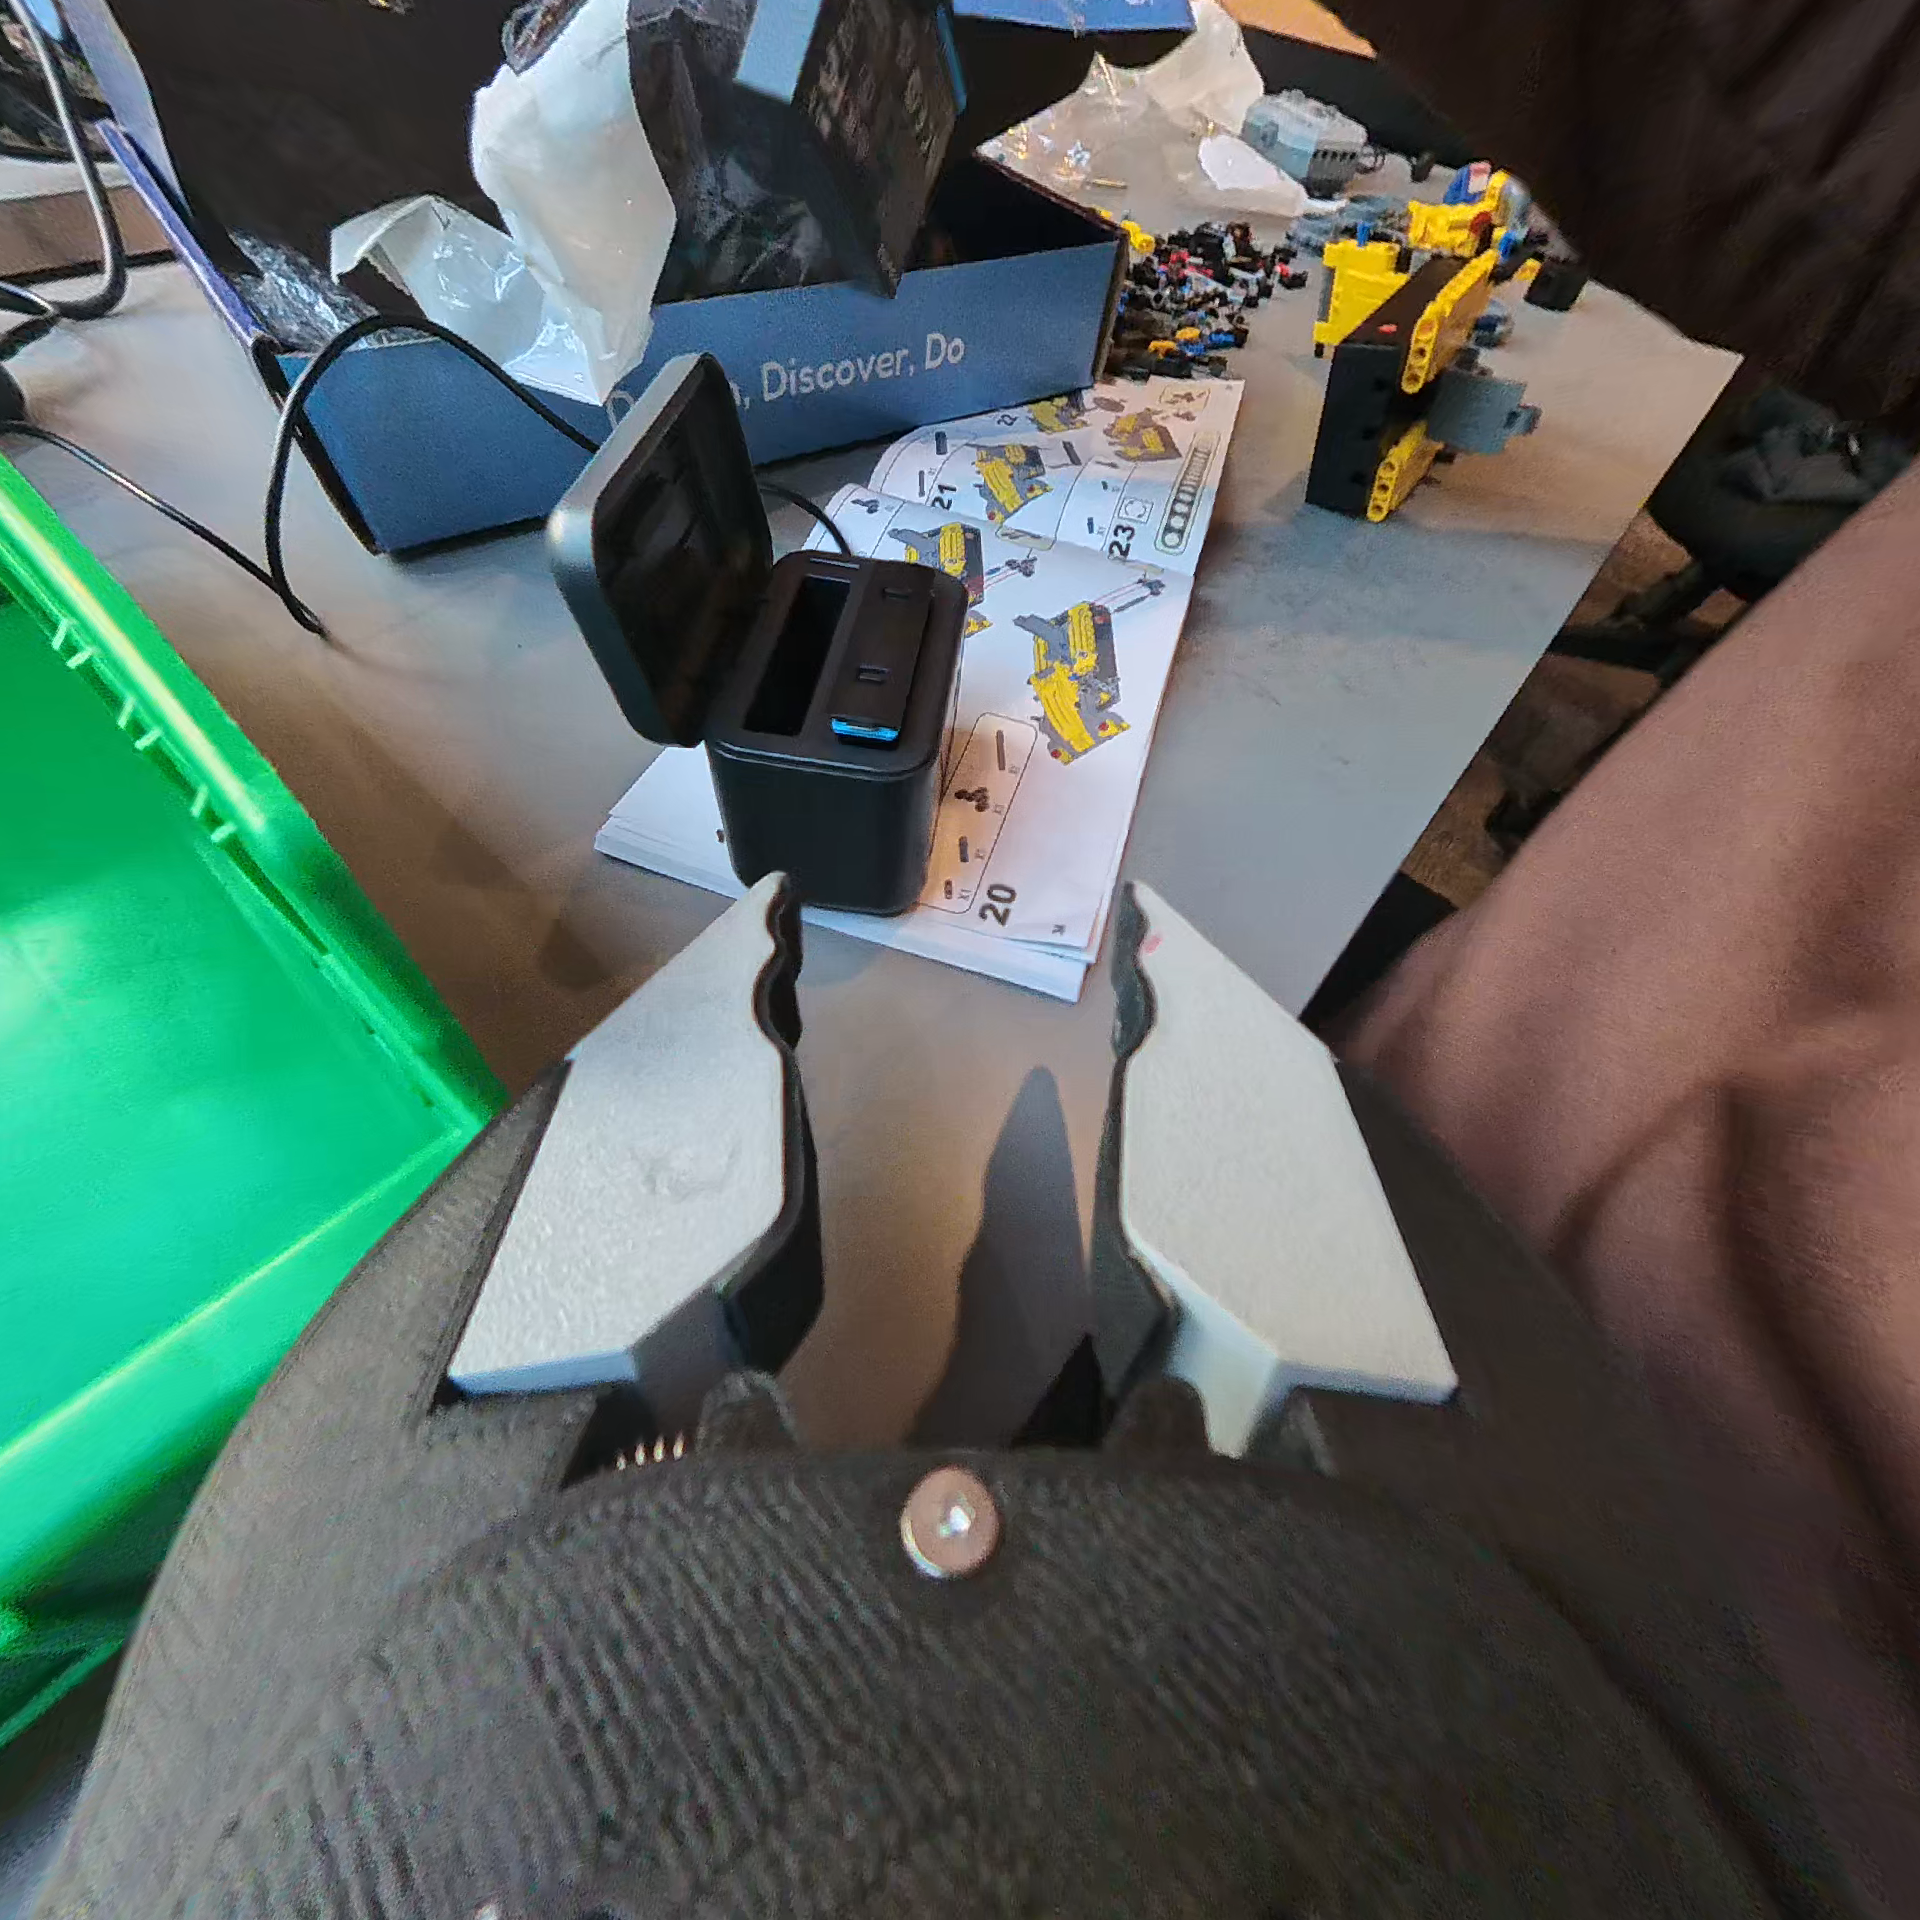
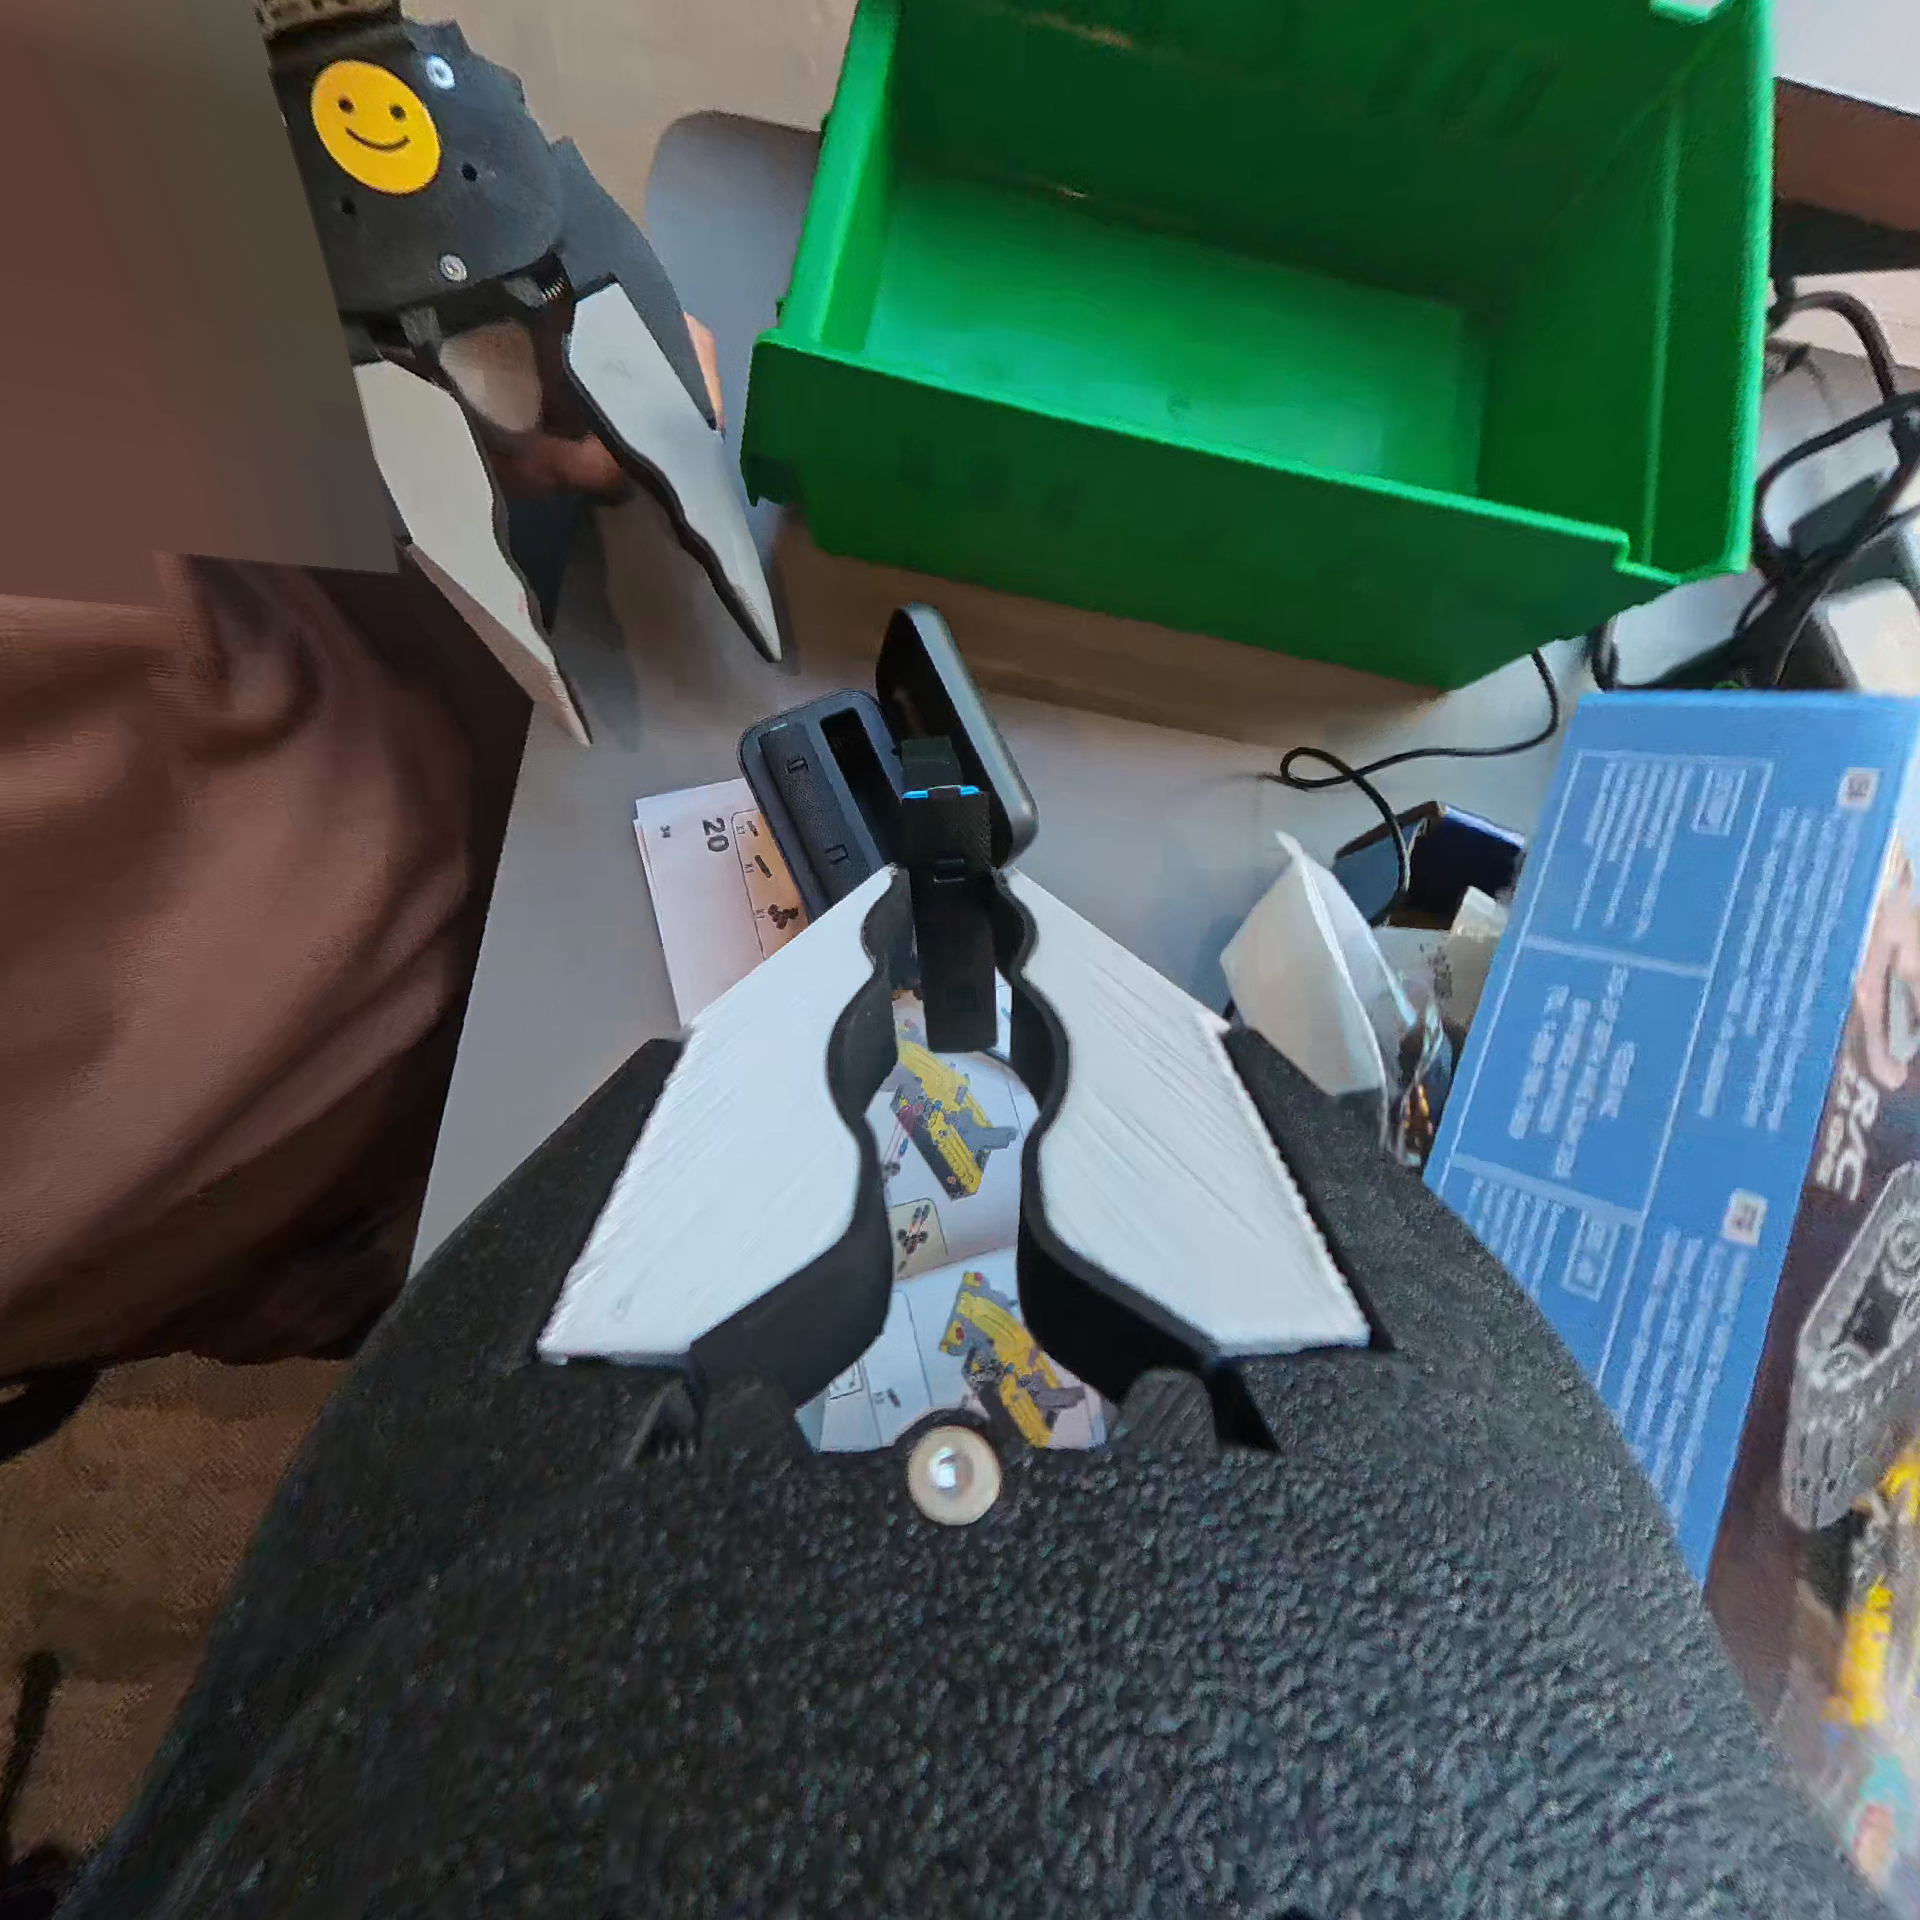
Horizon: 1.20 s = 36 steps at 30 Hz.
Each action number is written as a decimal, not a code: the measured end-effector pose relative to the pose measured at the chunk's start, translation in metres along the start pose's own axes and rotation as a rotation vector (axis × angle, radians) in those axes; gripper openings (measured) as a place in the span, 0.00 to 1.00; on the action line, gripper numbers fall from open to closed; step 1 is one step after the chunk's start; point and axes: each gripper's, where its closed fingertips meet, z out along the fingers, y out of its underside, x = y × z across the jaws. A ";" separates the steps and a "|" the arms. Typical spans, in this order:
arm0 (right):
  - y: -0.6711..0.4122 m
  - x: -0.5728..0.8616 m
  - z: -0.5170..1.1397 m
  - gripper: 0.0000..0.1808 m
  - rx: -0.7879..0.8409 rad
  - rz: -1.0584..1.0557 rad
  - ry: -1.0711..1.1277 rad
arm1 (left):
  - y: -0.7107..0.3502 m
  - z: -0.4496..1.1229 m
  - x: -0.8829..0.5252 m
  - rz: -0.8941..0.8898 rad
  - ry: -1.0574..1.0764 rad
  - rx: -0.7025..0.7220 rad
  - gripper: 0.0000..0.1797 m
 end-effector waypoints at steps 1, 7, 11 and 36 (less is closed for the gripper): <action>0.003 0.001 -0.003 0.07 0.013 0.021 0.001 | 0.002 0.000 -0.001 0.014 0.006 -0.011 0.33; 0.013 0.005 0.000 0.07 0.008 0.057 -0.016 | 0.005 0.003 0.001 -0.013 0.061 -0.036 0.33; 0.006 -0.004 0.021 0.07 -0.038 0.016 -0.088 | 0.006 0.005 0.000 -0.054 0.092 -0.063 0.31; 0.000 -0.022 0.080 0.07 -0.483 -0.311 -0.180 | 0.001 0.001 0.000 0.007 0.034 0.018 0.33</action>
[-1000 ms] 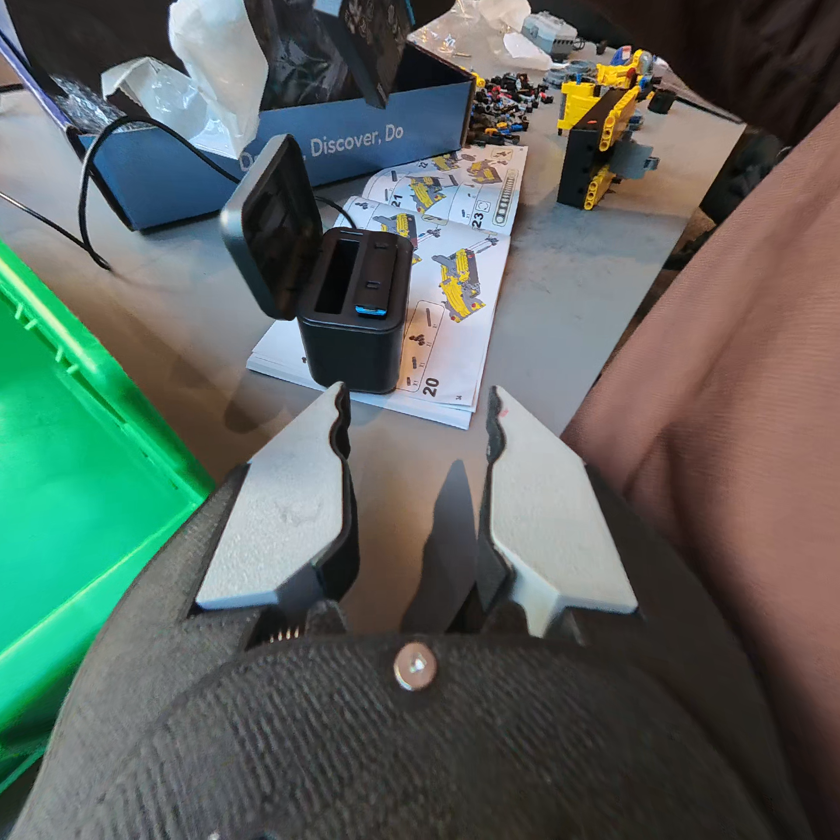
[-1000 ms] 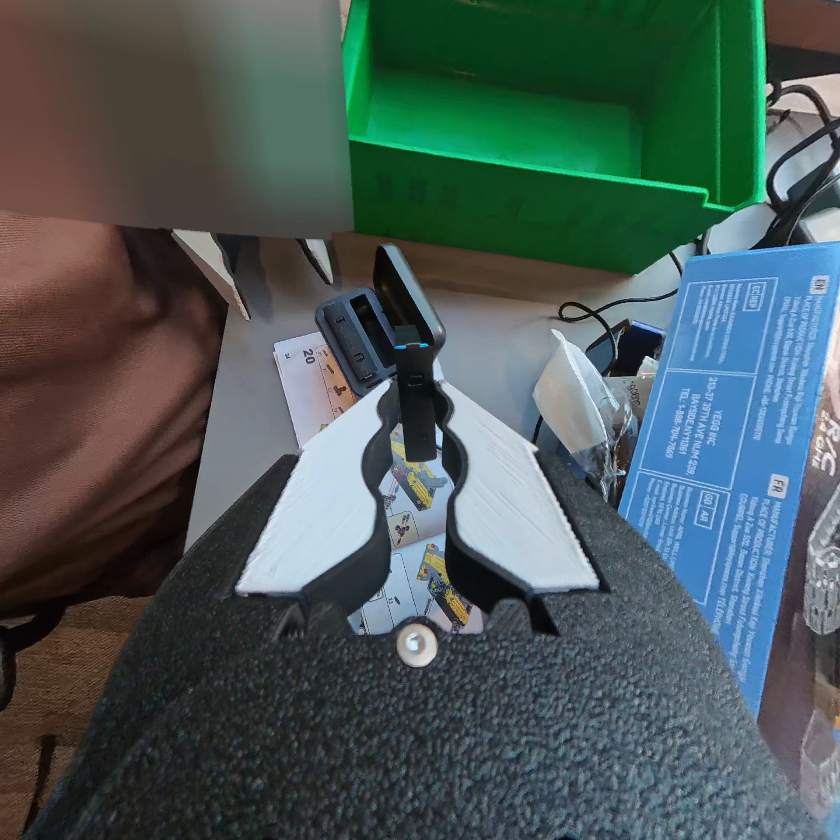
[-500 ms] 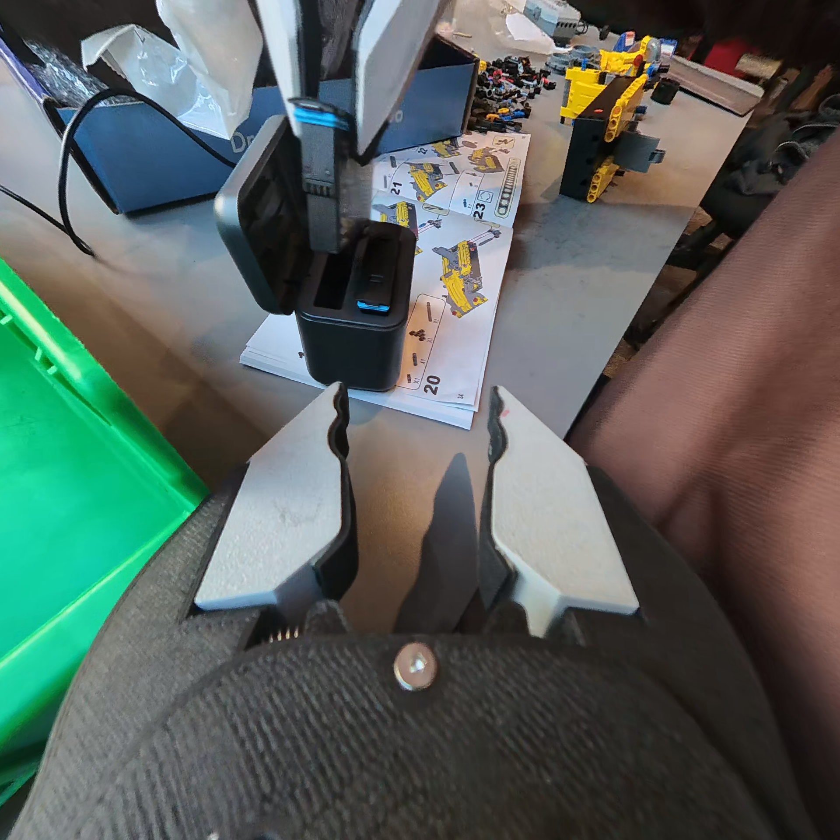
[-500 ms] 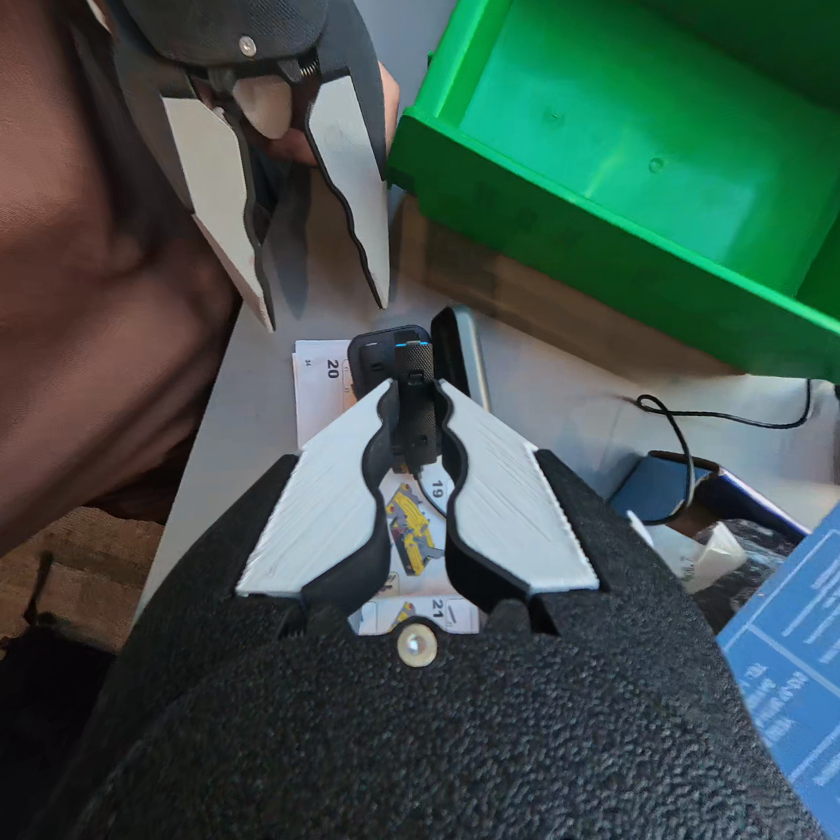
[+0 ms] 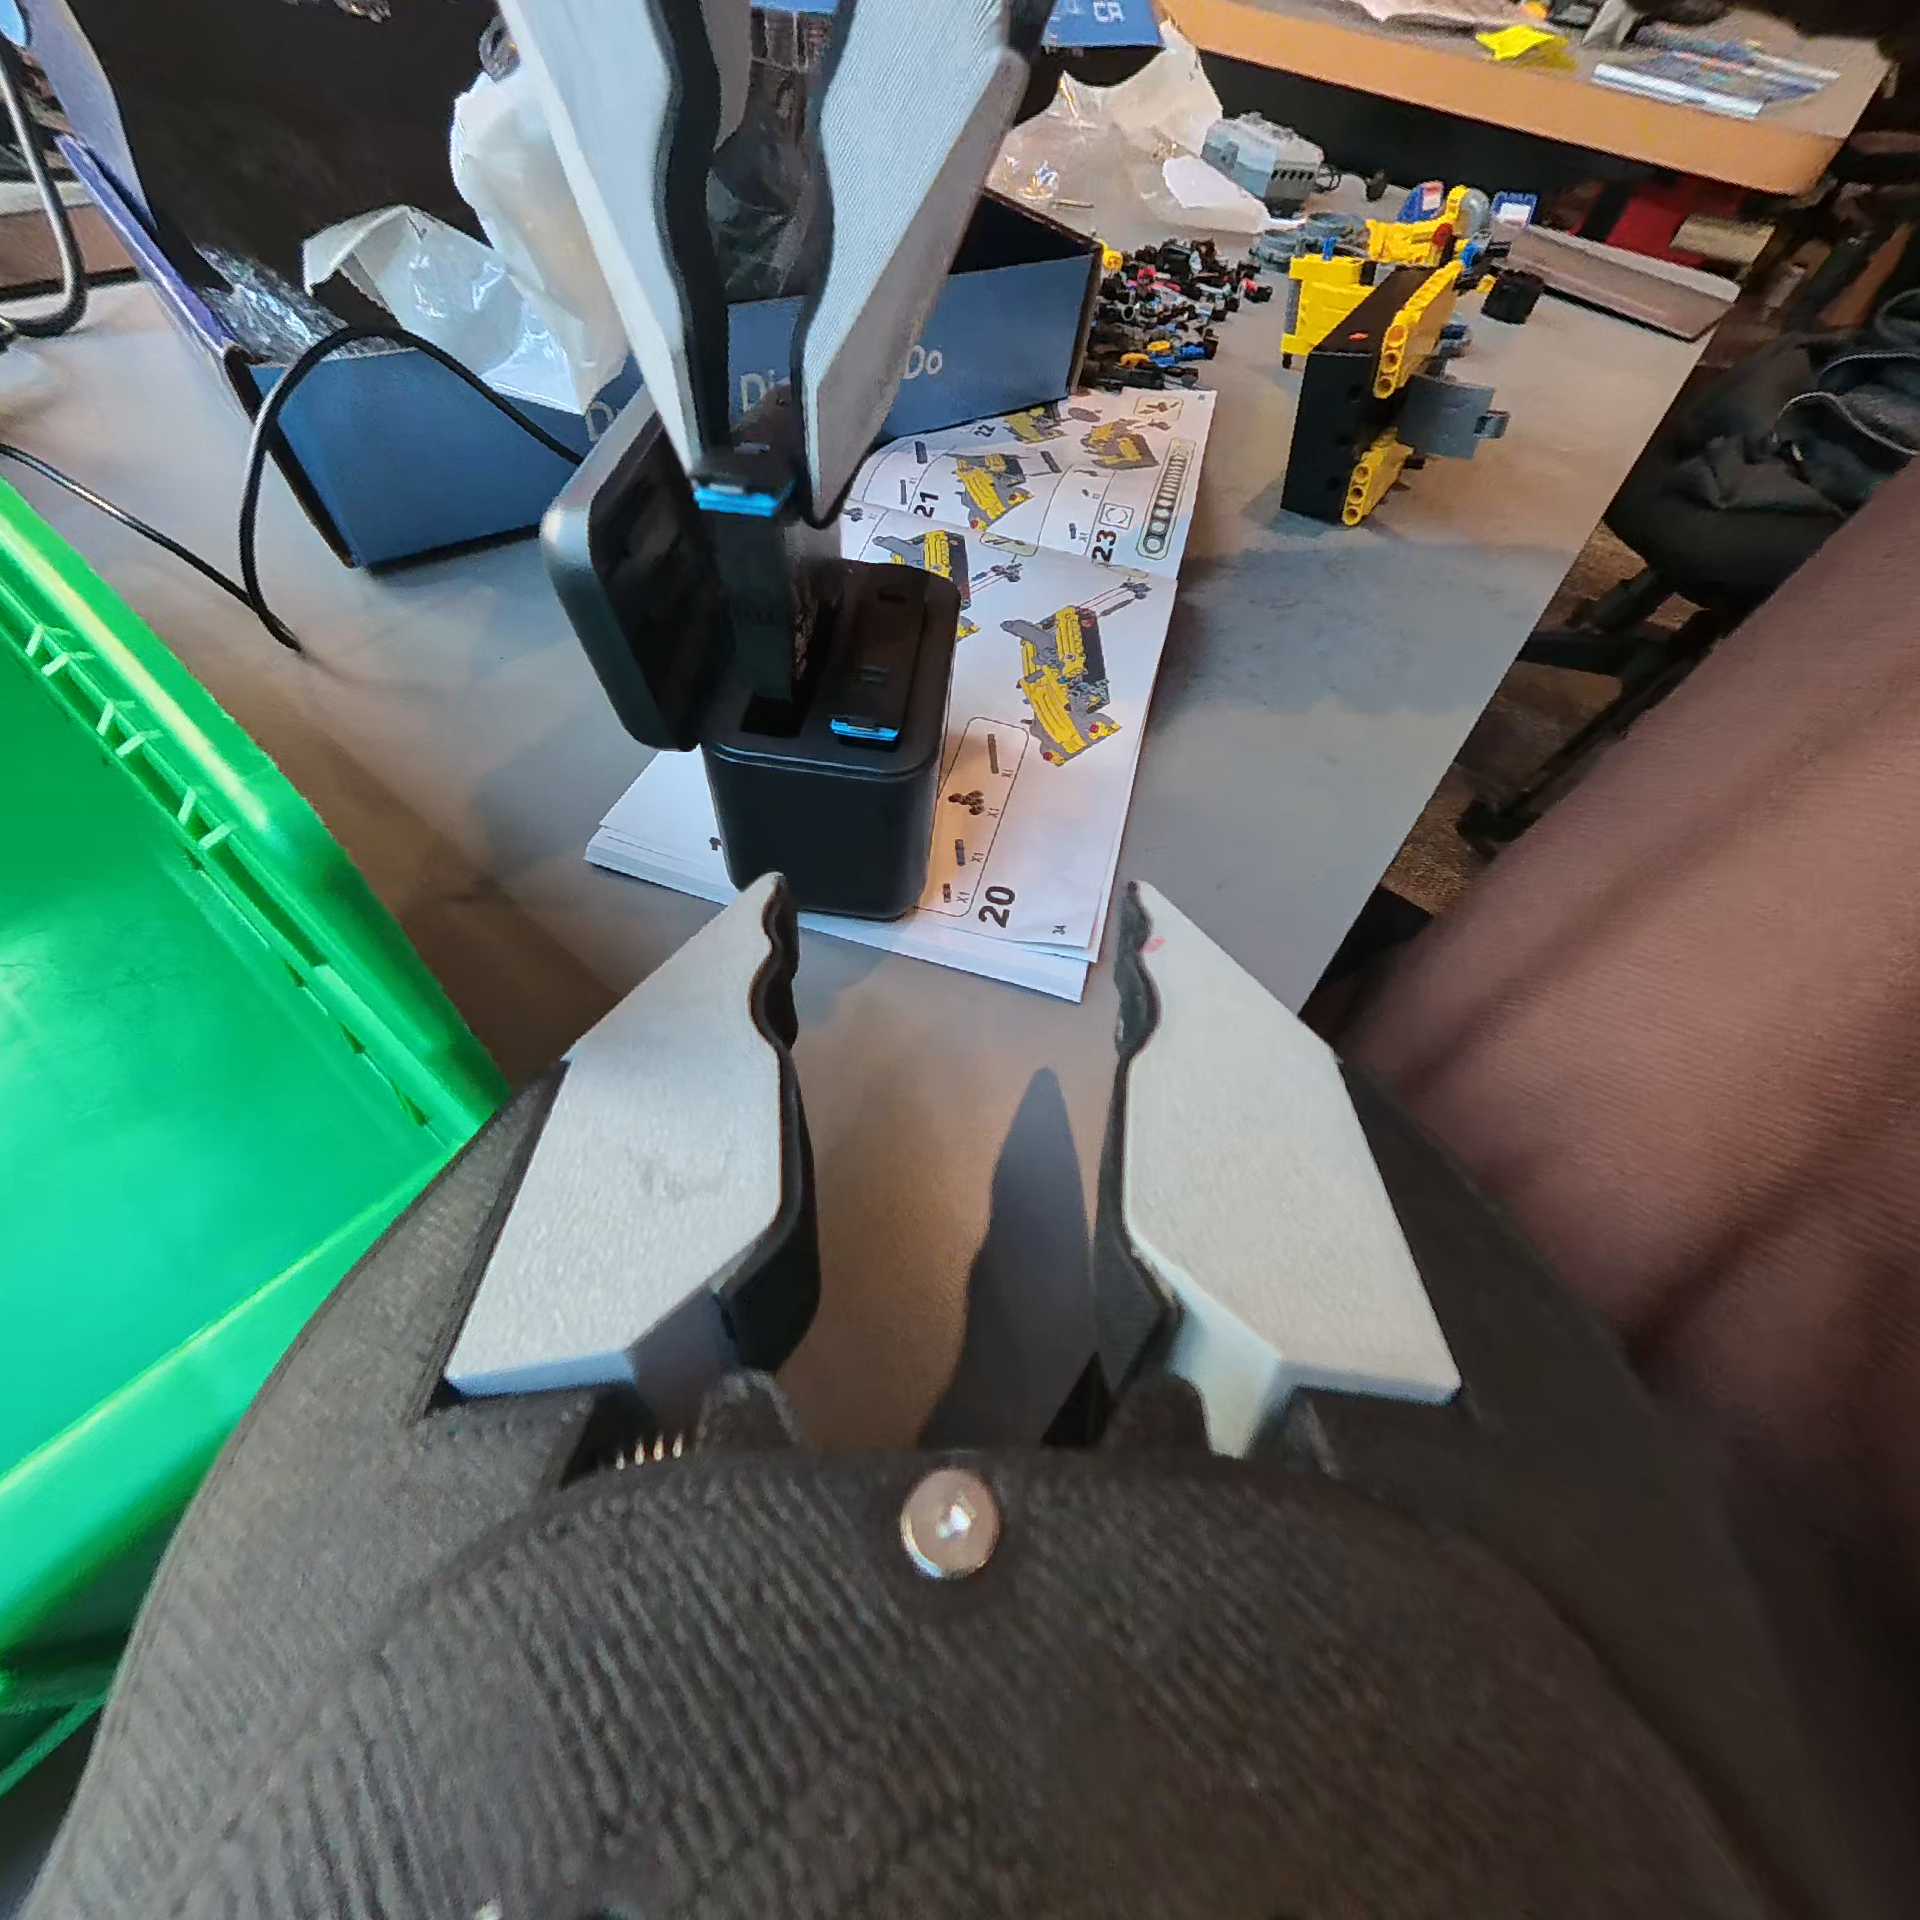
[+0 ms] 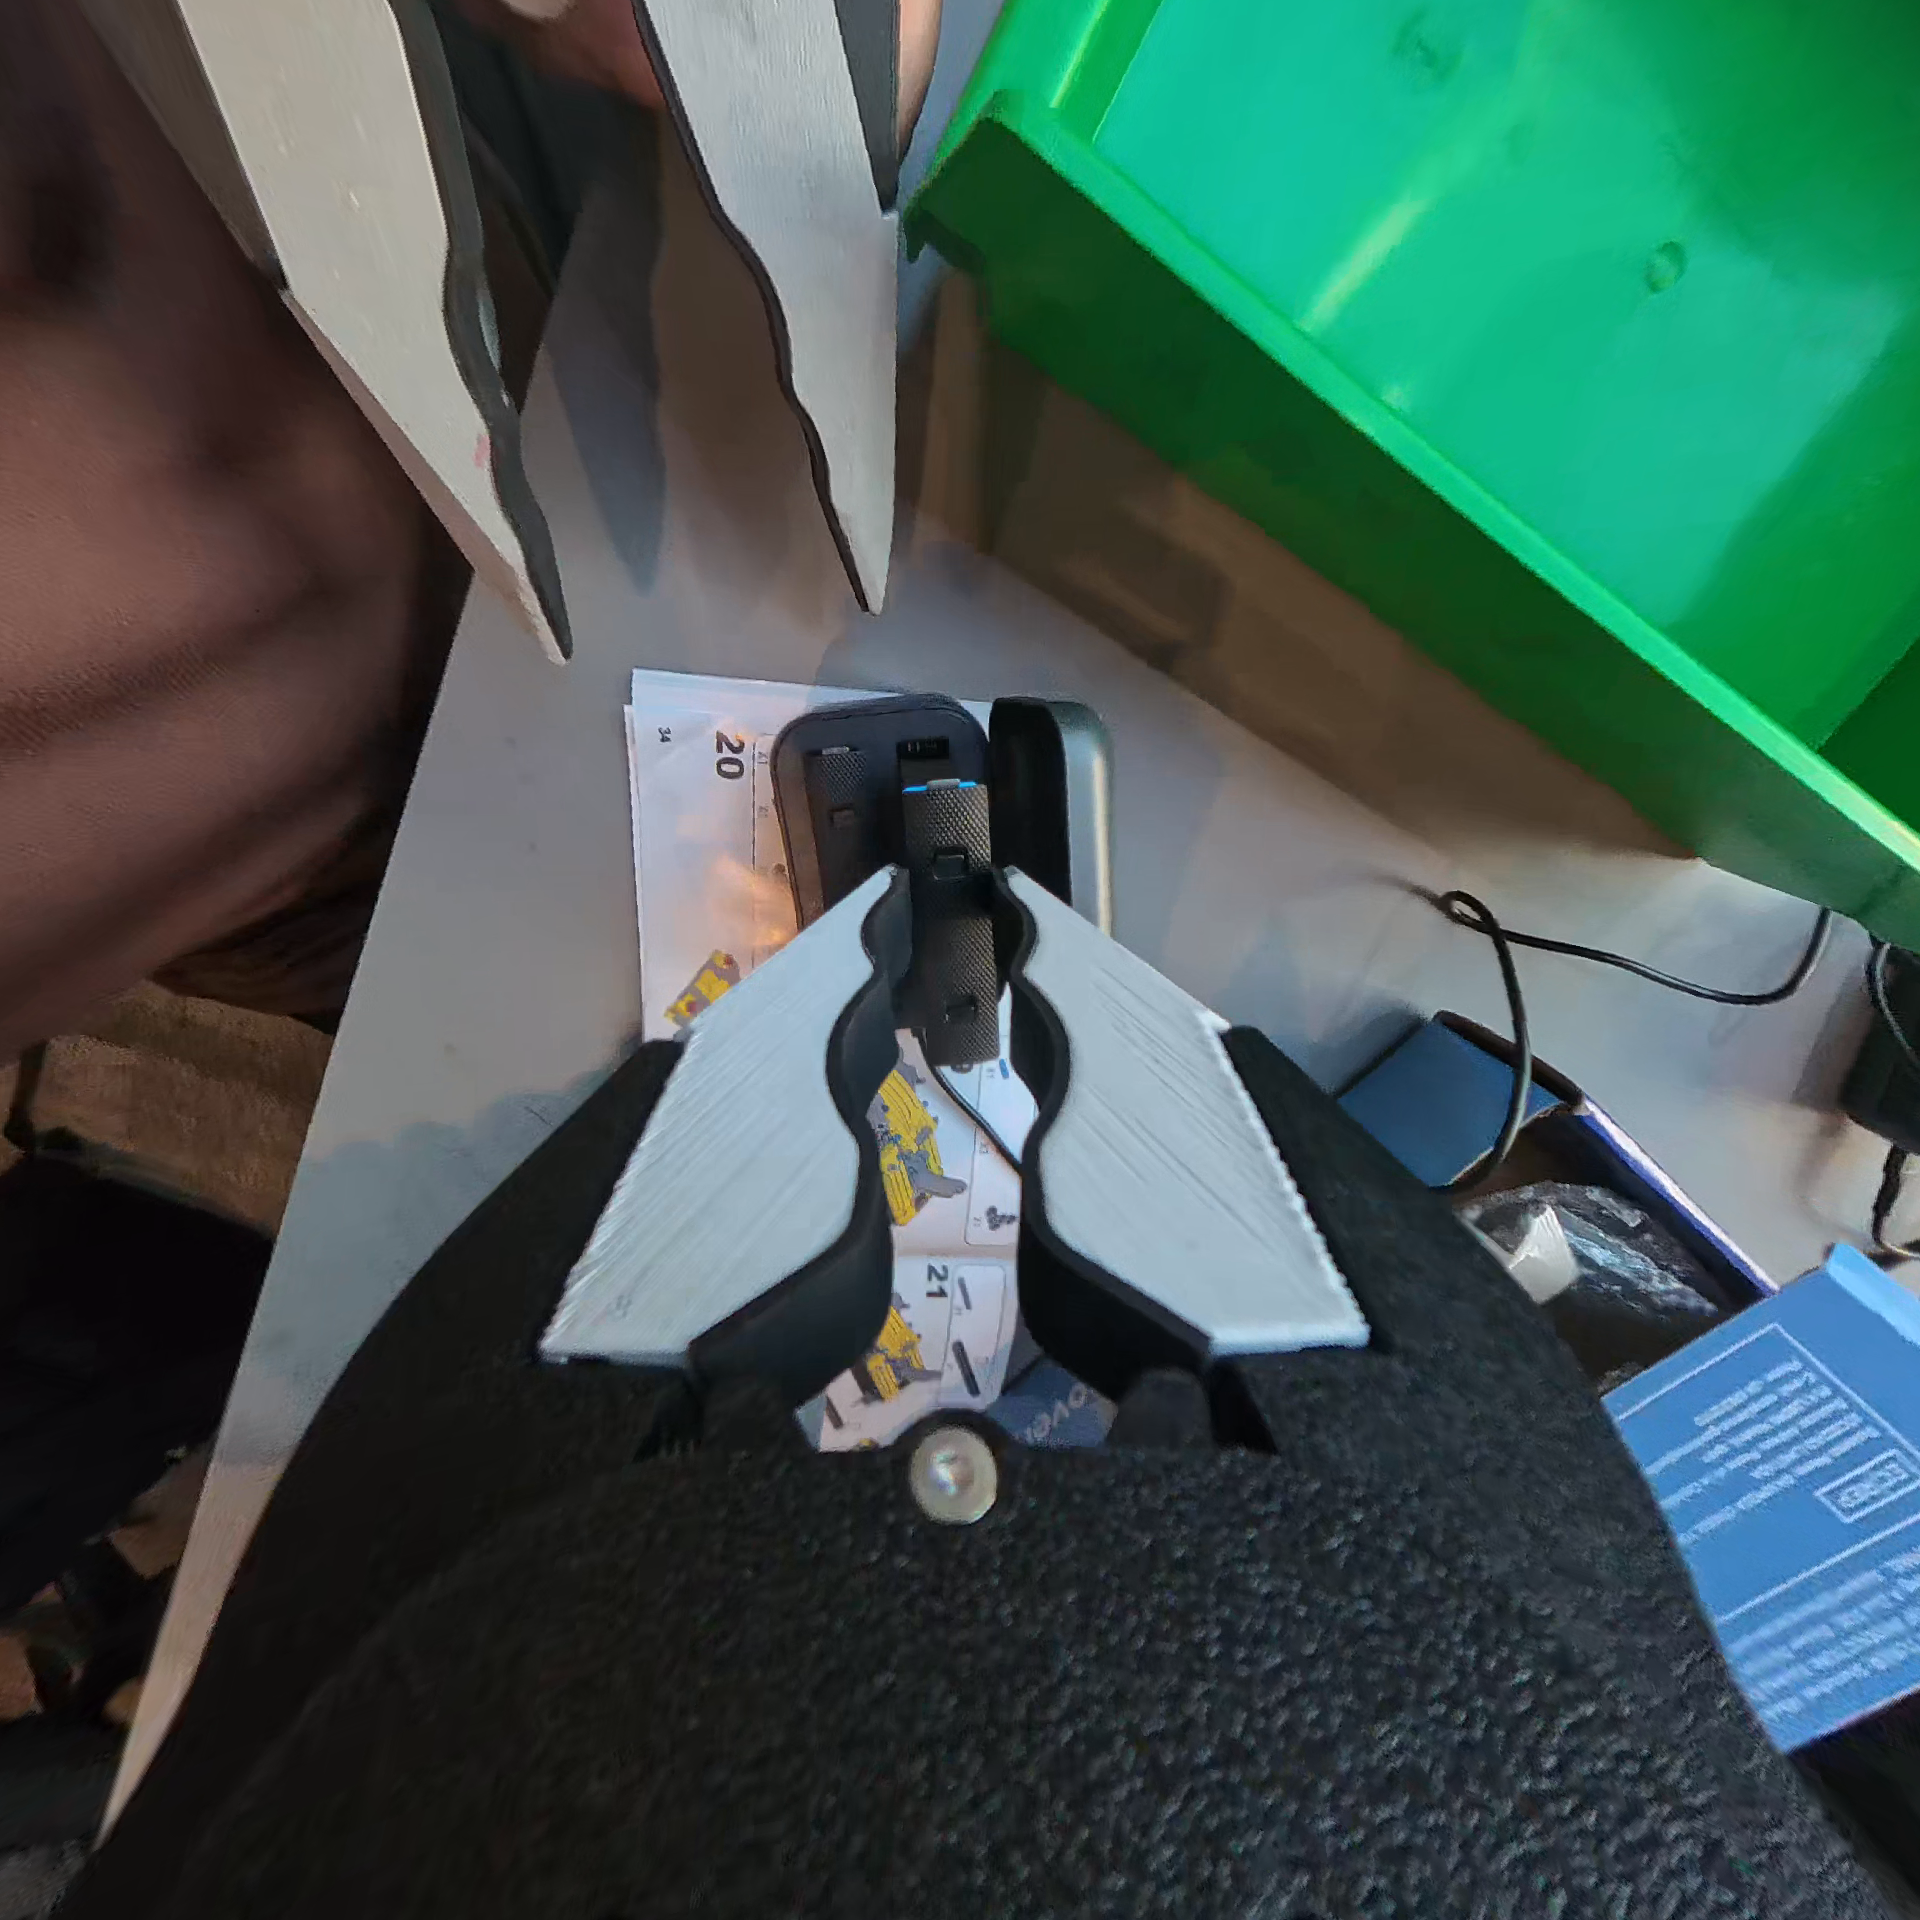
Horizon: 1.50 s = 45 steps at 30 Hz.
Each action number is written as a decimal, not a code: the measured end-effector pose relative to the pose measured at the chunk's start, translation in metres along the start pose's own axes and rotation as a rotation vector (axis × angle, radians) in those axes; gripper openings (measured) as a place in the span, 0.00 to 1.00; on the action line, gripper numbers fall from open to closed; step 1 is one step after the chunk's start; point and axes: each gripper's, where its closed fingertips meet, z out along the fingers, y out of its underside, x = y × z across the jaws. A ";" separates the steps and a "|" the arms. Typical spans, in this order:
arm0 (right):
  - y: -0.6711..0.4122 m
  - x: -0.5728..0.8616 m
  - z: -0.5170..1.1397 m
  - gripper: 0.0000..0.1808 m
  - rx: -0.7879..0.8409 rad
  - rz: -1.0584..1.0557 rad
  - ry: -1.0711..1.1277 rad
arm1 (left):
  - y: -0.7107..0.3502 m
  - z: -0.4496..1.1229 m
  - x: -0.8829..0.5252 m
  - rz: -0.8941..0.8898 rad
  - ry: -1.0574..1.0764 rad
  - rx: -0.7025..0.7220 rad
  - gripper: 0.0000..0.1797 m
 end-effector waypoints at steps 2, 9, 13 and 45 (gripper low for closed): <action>0.000 -0.001 0.005 0.07 -0.035 -0.024 0.006 | 0.000 0.000 0.001 0.000 0.005 0.002 0.33; 0.003 -0.001 0.017 0.07 -0.125 -0.054 0.011 | 0.000 0.000 0.001 0.006 0.004 0.003 0.33; 0.006 0.000 0.018 0.07 -0.170 -0.066 0.007 | 0.000 0.000 0.001 -0.001 0.007 0.002 0.33; 0.020 0.002 0.014 0.10 0.047 -0.004 0.035 | 0.000 0.002 -0.002 -0.011 -0.016 -0.004 0.33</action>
